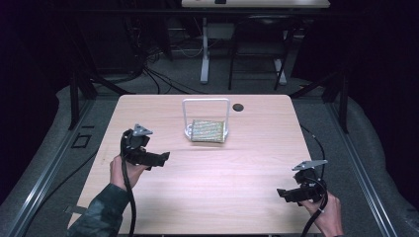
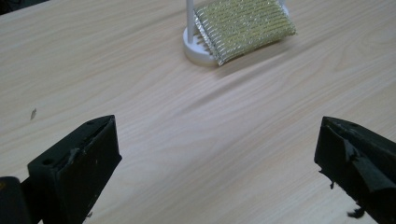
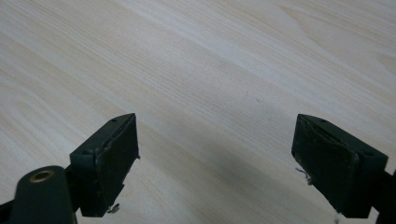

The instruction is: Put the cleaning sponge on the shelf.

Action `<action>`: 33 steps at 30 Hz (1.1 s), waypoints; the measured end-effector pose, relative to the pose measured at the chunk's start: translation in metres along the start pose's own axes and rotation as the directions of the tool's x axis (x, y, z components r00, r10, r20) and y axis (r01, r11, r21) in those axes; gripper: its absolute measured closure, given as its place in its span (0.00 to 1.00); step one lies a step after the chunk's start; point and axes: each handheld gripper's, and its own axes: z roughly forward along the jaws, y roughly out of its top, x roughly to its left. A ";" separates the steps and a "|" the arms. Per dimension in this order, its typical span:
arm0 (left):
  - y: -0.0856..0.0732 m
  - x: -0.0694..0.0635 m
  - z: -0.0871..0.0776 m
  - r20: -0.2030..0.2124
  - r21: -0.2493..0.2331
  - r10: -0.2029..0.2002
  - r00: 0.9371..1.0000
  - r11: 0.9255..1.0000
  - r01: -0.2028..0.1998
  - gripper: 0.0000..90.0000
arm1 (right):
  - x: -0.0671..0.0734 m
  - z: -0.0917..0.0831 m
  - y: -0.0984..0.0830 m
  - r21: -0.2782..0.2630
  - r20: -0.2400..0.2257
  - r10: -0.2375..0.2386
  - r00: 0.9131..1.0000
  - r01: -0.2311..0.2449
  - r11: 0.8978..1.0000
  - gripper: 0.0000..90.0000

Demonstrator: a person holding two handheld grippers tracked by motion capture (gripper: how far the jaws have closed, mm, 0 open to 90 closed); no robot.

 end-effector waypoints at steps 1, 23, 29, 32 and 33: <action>-0.004 0.001 -0.002 -0.003 0.009 0.002 1.000 1.000 -0.002 0.00 | 0.000 0.000 0.000 0.001 0.001 -0.004 1.000 0.004 1.000 0.16; -0.094 0.012 0.002 0.035 0.062 -0.060 0.998 0.996 0.058 0.00 | 0.000 0.002 -0.002 0.032 0.027 -0.018 0.999 0.017 0.999 0.16; -0.099 0.018 0.008 0.037 0.076 -0.049 0.998 0.996 0.046 0.00 | -0.001 0.003 -0.002 0.037 0.024 -0.027 0.999 0.026 0.999 0.16; -0.098 0.020 0.008 0.031 0.064 -0.050 0.998 0.997 0.048 0.00 | -0.002 0.004 -0.003 0.044 0.019 -0.019 1.000 0.018 0.999 0.16; -0.098 0.020 0.008 0.031 0.064 -0.050 0.998 0.997 0.048 0.00 | -0.002 0.004 -0.003 0.044 0.019 -0.019 1.000 0.018 0.999 0.16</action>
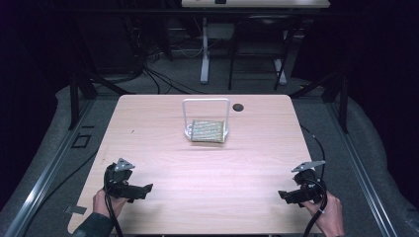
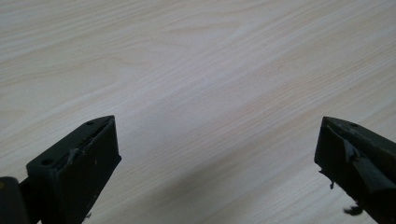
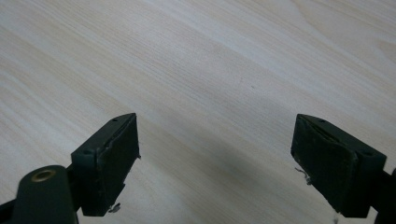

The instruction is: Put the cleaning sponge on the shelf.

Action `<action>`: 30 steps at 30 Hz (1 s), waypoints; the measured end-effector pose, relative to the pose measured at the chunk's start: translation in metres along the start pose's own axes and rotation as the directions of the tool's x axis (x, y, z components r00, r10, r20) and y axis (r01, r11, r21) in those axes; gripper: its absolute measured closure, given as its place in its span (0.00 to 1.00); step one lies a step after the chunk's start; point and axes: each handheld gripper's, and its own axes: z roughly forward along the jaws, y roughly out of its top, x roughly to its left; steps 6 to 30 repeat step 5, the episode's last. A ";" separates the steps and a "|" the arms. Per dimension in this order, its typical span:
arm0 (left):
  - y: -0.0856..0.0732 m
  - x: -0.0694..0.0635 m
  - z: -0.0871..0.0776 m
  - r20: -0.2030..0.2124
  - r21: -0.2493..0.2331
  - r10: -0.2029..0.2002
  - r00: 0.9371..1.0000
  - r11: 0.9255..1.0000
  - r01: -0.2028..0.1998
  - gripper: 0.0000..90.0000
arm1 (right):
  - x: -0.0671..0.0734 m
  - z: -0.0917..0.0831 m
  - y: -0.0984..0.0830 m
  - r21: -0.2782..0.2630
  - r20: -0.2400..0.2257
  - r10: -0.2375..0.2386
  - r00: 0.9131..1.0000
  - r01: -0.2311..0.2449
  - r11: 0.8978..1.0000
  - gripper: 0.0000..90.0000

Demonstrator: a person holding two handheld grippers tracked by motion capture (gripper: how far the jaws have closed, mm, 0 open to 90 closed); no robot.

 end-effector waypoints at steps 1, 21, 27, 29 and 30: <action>0.000 0.000 0.000 -0.002 0.000 0.000 1.000 1.000 0.000 0.00 | -0.001 0.000 0.000 -0.006 0.001 0.002 1.000 -0.002 1.000 0.16; -0.001 0.001 0.001 -0.001 0.011 0.001 1.000 1.000 -0.001 0.00 | -0.001 -0.001 0.000 -0.007 0.002 0.001 1.000 -0.001 1.000 0.16; -0.001 0.001 0.001 -0.001 0.011 0.001 1.000 1.000 -0.001 0.00 | -0.001 -0.001 0.000 -0.007 0.002 0.001 1.000 -0.001 1.000 0.16; -0.001 0.001 0.001 -0.001 0.011 0.001 1.000 1.000 -0.001 0.00 | -0.001 -0.001 0.000 -0.007 0.002 0.001 1.000 -0.001 1.000 0.16; -0.001 0.001 0.001 -0.001 0.011 0.001 1.000 1.000 -0.001 0.00 | -0.001 -0.001 0.000 -0.007 0.002 0.001 1.000 -0.001 1.000 0.16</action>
